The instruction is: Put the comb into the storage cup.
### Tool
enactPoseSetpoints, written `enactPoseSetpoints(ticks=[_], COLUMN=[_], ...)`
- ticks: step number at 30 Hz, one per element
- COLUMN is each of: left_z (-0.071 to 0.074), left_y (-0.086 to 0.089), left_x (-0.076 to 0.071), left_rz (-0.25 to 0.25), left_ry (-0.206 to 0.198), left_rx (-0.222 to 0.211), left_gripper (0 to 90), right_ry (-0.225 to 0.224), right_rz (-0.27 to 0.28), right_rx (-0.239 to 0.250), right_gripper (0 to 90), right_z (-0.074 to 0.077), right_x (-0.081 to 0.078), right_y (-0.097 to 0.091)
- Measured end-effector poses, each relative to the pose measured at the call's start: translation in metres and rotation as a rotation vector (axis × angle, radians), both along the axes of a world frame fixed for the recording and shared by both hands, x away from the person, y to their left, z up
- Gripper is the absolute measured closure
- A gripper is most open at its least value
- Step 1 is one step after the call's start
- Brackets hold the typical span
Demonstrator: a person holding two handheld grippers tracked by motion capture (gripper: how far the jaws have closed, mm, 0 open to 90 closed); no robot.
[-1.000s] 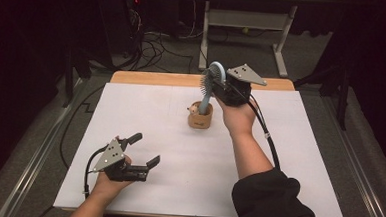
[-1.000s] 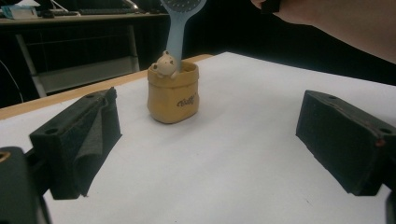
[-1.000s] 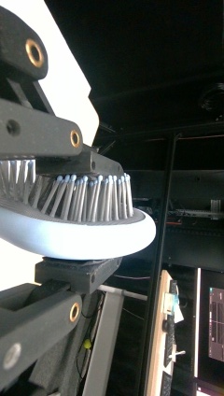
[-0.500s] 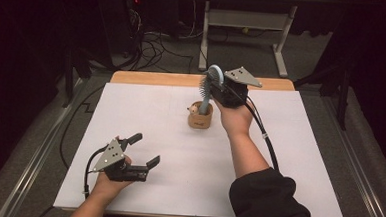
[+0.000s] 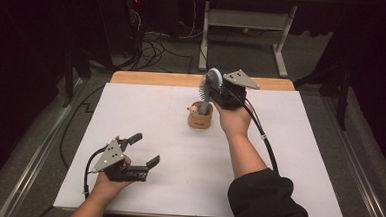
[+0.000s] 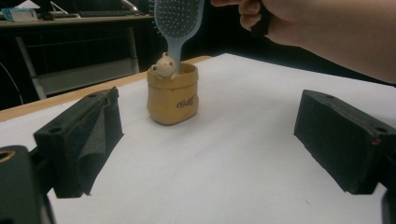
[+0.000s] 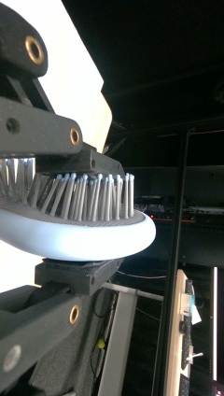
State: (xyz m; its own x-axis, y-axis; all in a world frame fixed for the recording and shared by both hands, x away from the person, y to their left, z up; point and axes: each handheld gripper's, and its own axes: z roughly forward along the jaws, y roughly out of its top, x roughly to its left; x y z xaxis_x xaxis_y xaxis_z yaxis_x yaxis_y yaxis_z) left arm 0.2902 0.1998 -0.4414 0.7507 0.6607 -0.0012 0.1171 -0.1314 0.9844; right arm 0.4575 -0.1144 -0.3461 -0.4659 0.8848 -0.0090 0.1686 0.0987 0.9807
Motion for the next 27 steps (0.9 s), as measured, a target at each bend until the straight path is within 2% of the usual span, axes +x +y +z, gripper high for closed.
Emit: enactPoseSetpoints(ticks=[4,10,27], left_z=[0.0,0.0,-0.001], left_y=[0.0,-0.001,-0.004], left_x=[0.0,0.0,-0.002], left_rz=[-0.003,-0.007,-0.019], left_ry=[0.001,0.001,0.001], left_rx=[0.003,0.007,0.02], left_gripper=[8.7,8.7,8.9], right_ry=[-0.01,0.0,0.024], right_rz=[0.002,0.016,-0.004], right_rx=[0.001,-0.002,0.03], right_gripper=[58.8,56.4,52.3], right_z=[-0.001,0.0,-0.001], right_x=[-0.001,-0.001,-0.001], right_y=[0.0,0.0,-0.011])
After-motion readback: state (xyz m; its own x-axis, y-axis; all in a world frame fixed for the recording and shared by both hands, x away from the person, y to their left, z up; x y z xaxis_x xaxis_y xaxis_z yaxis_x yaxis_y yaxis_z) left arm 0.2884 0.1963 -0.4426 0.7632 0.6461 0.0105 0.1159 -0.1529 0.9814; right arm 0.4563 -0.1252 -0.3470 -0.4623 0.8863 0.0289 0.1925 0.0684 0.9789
